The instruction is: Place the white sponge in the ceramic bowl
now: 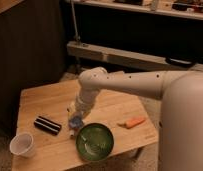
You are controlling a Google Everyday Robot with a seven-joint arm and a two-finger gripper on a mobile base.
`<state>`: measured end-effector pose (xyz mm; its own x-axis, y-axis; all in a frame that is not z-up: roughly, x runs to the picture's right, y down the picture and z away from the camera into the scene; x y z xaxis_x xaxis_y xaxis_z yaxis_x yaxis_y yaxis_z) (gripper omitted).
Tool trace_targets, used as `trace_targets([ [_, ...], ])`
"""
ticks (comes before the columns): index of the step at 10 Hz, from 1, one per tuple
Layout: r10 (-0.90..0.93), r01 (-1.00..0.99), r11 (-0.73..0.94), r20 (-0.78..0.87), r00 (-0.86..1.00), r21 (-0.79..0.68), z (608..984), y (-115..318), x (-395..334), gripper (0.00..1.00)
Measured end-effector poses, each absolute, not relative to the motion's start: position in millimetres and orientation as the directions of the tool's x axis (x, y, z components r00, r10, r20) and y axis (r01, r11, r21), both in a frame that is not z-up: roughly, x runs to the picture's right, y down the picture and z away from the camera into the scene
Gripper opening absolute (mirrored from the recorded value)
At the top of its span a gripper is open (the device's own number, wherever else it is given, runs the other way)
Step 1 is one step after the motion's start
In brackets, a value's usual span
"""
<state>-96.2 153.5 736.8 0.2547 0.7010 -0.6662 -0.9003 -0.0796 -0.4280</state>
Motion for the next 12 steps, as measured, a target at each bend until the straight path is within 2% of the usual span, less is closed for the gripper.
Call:
trace_targets([
  [4,0.667,-0.911,-0.164,-0.723,0.18,-0.379,731.1,197.8,-63.8,0.05],
  [5,0.658,-0.915,-0.181,-0.736,0.16,-0.362,730.5,207.0,-60.9,0.12],
  [9,0.644,-0.937,-0.219,-0.762,0.072,-0.273,716.7,234.7,-27.5,0.54],
  [10,0.641,-0.941,-0.223,-0.765,0.054,-0.253,713.5,238.2,-23.3,0.6],
  [12,0.64,-0.944,-0.223,-0.767,0.047,-0.244,713.0,239.7,-24.2,0.6],
])
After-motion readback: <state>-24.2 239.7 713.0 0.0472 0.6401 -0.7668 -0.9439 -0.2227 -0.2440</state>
